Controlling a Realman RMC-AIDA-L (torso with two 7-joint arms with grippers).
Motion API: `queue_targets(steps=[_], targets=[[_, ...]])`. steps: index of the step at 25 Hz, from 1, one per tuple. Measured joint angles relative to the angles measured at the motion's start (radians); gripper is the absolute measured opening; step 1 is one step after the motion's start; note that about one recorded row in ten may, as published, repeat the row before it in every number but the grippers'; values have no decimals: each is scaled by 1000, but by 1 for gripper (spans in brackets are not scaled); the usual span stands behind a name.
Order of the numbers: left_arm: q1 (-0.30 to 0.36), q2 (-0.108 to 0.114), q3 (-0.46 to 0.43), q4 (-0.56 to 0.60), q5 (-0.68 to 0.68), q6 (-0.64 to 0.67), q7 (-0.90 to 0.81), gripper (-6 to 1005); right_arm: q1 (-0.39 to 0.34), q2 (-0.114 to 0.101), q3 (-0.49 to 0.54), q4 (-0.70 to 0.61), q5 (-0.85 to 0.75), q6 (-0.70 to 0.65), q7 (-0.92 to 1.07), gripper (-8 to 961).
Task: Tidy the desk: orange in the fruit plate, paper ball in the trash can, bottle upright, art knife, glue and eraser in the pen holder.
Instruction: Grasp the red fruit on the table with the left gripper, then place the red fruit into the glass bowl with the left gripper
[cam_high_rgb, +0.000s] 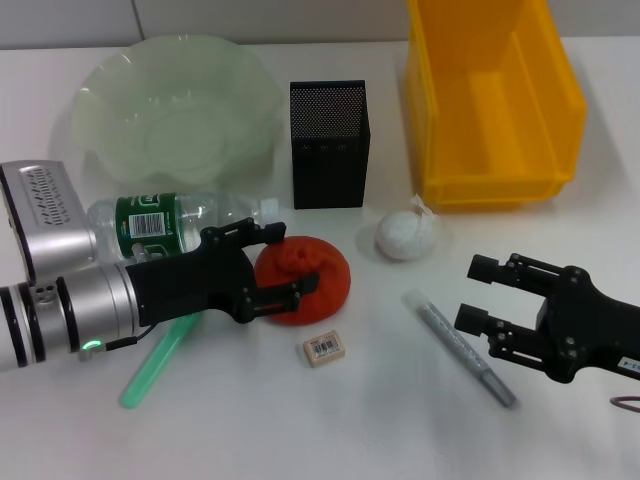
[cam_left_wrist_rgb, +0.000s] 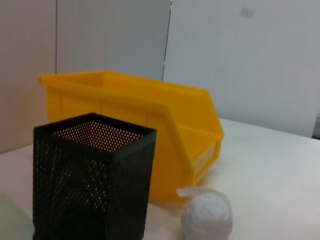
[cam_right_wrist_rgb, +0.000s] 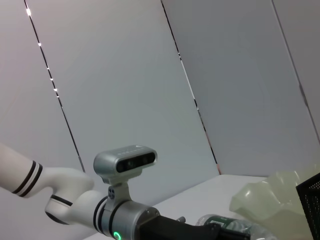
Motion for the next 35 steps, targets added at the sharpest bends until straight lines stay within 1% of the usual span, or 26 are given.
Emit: queue_targets(steps=[4,20,24,25,26,27,28,29,31,32,33,35], targets=[[0,0,1,-3,0,-9,0,790,4,-1,1,5,-1,0,0,660],[16,4,-7,0,-33,14,-12,400,3,-2,1,10,-2,2,0,660],[28,7,-7,24,-34,87,-35,273,0,-2,1,15,-1,2,0,660],[28,7,-7,24,-34,87,-35,239,0,-2,1,15,-1,1,0,660],[33,8,-7,37,-36,107,-46,205,0,-2,1,15,-1,1,0,660],[53,9,-8,91,-54,171,-84,153,0,-2,1,16,0,1,0,660],[53,9,-8,91,-54,171,-84,147,0,-2,1,16,0,1,0,660],[67,9,-8,127,-72,208,-105,141,0,-2,1,16,0,2,0,660],[67,9,-8,127,-72,208,-105,129,0,-2,1,16,0,1,0,660],[89,12,-8,183,-111,252,-142,123,2,-2,1,16,0,1,0,660],[89,12,-8,183,-111,252,-142,117,2,-2,1,16,0,1,0,660],[122,15,-10,284,-179,266,-193,107,5,0,1,16,1,1,0,660]])
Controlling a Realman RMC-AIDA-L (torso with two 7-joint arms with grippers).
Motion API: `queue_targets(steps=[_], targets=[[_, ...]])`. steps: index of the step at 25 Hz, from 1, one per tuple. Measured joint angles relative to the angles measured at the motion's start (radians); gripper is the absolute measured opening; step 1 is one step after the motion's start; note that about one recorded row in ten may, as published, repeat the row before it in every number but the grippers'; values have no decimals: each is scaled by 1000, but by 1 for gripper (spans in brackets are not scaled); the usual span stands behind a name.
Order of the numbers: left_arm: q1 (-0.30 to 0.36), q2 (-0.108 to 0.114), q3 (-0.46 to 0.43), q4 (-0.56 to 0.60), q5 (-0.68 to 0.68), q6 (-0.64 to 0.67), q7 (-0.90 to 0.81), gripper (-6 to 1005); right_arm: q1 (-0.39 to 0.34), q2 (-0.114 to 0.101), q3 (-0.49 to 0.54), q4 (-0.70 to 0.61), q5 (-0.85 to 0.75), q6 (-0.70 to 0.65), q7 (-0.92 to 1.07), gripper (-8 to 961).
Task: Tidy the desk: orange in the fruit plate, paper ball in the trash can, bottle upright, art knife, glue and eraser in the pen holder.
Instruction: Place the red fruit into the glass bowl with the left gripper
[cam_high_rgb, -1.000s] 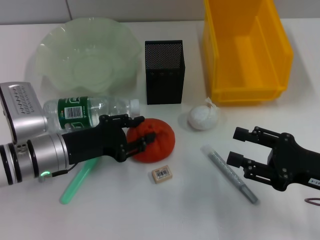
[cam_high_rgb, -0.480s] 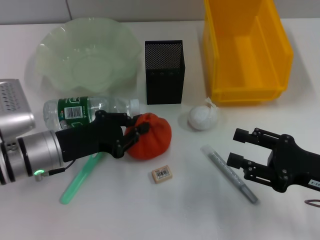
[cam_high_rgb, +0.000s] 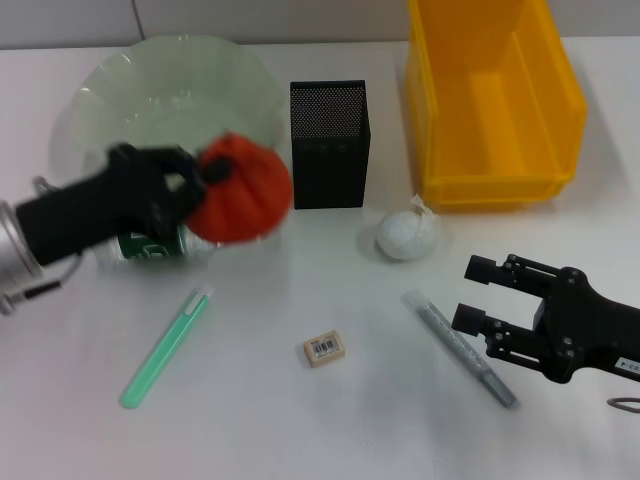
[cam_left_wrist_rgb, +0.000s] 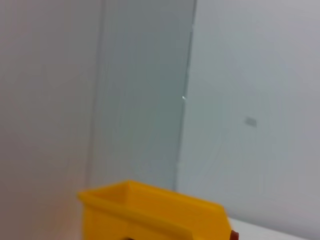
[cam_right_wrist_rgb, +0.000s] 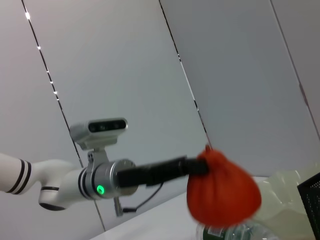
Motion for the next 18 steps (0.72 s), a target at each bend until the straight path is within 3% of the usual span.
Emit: queue_targets(steps=[4,6,8,18], targets=[[0,0,0,0,0,0,0,92,7,1,0,7,1,0,0,660],[2,1,-123,33,-104,-146,-85,84,12,2,0,16,1,0,0,660],[-14,1,-167,31,-118,-213,-104,77,18,2,-3,23,1,0,0,660],[-111,-5,-157,-28,-115,-486,-97,67,21,2,-7,36,1,0,-1,660]])
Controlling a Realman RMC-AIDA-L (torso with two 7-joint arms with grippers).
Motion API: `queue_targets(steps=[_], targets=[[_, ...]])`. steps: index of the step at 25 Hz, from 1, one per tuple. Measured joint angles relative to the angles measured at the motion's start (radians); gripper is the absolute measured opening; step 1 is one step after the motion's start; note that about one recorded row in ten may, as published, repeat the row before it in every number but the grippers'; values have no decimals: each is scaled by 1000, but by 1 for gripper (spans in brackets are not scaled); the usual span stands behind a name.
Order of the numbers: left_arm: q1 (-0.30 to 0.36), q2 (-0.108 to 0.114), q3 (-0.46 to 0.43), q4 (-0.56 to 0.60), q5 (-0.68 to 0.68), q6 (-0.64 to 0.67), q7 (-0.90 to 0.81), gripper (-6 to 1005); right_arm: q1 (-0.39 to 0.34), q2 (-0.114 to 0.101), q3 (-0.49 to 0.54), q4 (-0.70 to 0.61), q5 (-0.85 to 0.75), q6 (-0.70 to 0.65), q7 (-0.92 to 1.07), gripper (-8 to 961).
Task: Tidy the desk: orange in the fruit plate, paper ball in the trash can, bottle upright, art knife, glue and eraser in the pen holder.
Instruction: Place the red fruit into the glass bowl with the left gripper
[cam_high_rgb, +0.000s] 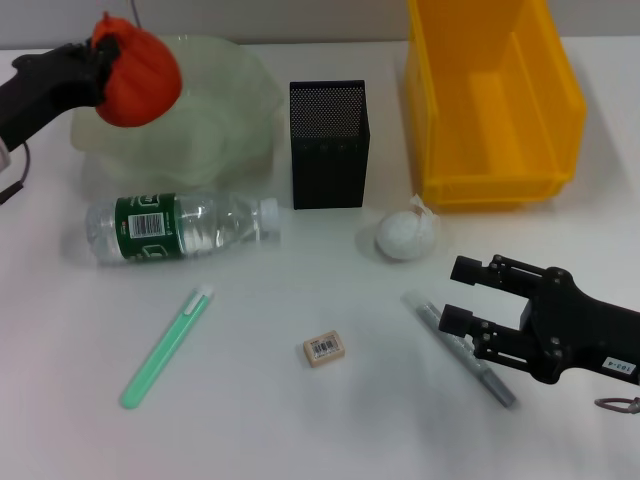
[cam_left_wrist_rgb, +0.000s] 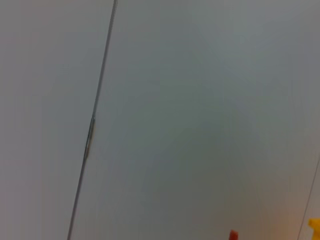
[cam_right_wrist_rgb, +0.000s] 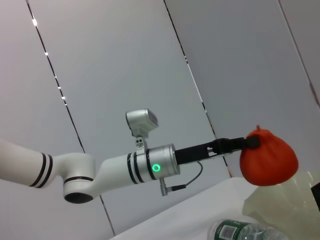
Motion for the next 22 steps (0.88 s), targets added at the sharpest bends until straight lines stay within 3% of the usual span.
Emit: queue_targets(steps=[5,9,16,22], targets=[[-33,-2,38,-27,2,-50,18,82,-2,0,0,5,0,0,0,660],[-60,-6,152,-36,-3,-174,27,94,-4,0,0,7,-4,0,0,659],[-71,-8,180,-49,-4,-211,28,115,-6,0,-1,14,-6,0,0,660],[-59,-7,174,-43,-14,-181,16,377,-7,0,-2,15,-6,0,0,659]])
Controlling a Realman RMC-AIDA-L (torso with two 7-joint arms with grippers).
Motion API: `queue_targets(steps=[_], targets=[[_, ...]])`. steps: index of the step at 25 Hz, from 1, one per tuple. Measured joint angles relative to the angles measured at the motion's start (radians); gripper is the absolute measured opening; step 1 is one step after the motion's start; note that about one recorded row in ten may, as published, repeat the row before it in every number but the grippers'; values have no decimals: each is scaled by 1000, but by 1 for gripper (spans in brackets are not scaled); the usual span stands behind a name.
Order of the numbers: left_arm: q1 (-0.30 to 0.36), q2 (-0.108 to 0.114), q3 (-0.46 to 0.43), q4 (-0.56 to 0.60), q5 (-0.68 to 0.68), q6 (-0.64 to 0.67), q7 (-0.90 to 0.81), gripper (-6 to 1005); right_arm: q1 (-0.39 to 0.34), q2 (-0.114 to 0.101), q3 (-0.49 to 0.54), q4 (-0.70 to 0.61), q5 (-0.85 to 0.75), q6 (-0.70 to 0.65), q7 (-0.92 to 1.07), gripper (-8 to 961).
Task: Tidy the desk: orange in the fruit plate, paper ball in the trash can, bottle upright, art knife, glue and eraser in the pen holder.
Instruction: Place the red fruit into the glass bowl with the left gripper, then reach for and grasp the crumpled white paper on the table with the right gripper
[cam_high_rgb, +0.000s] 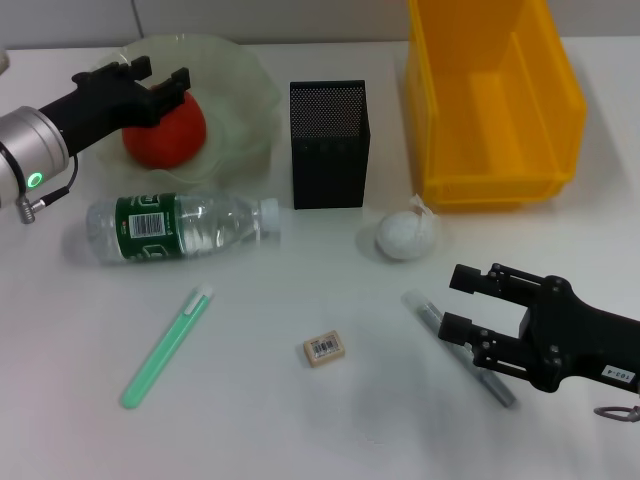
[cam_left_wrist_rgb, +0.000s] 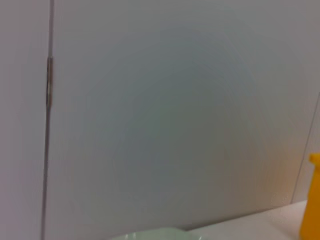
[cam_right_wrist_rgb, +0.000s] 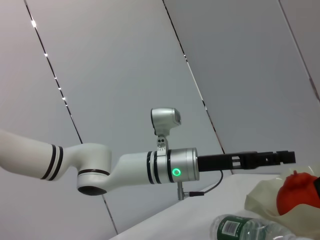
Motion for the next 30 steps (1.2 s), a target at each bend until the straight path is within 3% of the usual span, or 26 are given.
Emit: queue_targets(steps=[5,10,12,13,16,17,23,30], targets=[[53,4,9,51,-17,211,-2,568,0,-1,0,0,0,0,0,659],[129,11,16,130,-16,494,-62,566,-1,-1,4,0,0,0,0,659],[164,11,14,162,-21,667,-87,729,-1,-1,8,0,1,0,0,659],[164,11,14,162,-21,667,-87,734,-1,-1,8,0,1,0,0,659],[205,11,32,173,-11,848,-78,750,2,-1,10,0,3,1,0,659],[230,11,75,169,-6,898,-59,755,5,-1,10,0,5,5,0,659],[283,16,189,161,85,886,11,786,9,-1,13,-3,7,29,0,659],[275,13,187,97,147,844,21,786,23,-3,19,-19,51,30,52,660]])
